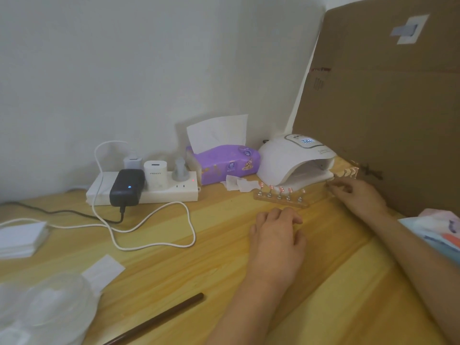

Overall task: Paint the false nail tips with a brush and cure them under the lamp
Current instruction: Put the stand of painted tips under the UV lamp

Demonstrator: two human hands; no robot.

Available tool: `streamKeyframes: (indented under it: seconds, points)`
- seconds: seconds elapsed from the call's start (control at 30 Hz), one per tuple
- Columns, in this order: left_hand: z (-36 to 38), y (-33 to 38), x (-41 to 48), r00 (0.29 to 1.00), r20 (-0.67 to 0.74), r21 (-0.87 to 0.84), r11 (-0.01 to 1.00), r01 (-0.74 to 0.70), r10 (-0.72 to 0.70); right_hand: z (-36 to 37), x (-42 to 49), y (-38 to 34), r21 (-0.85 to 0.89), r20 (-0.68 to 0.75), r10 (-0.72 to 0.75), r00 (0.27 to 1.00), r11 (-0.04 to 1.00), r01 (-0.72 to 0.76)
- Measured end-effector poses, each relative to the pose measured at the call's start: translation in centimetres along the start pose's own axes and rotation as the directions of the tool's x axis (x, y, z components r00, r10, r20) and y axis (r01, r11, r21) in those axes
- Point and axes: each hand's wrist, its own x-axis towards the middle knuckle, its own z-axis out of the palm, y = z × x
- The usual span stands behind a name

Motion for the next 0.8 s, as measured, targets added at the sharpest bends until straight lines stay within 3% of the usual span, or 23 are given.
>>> streamKeyframes:
  seconds: [0.13, 0.23, 0.4, 0.53, 0.7, 0.8]
  points:
    - [0.0, 0.0, 0.0, 1.000, -0.001, 0.001, 1.000, 0.008, -0.008, 0.5, 0.7, -0.7, -0.165, 0.028, 0.119, 0.993, 0.980, -0.112]
    - [0.0, 0.0, 0.0, 1.000, 0.001, -0.003, 1.000, 0.009, -0.009, 0.5, 0.7, -0.5, -0.128, 0.034, 0.122, 0.992, 0.985, -0.116]
    - [0.0, 0.1, 0.1, 1.000, -0.003, 0.012, 1.000, 0.004, -0.004, -0.4, -0.5, -0.3, 0.203, 0.094, -0.107, 0.990, 0.975, 0.086]
    - [0.0, 0.1, 0.1, 1.000, -0.011, 0.009, 1.000, 0.005, -0.005, -0.9, -2.3, -3.2, 0.344, 0.263, -0.358, 0.896, 0.902, 0.259]
    - [0.0, 0.0, 0.1, 1.000, -0.007, 0.016, 1.000, 0.004, -0.004, -0.1, -2.7, -4.6, 0.329, 0.200, -0.444, 0.874, 0.870, 0.366]
    - [0.0, 0.0, 0.0, 1.000, -0.025, 0.005, 1.000, -0.007, 0.007, -0.8, -2.0, -3.7, 0.222, 0.176, -0.431, 0.885, 0.893, 0.390]
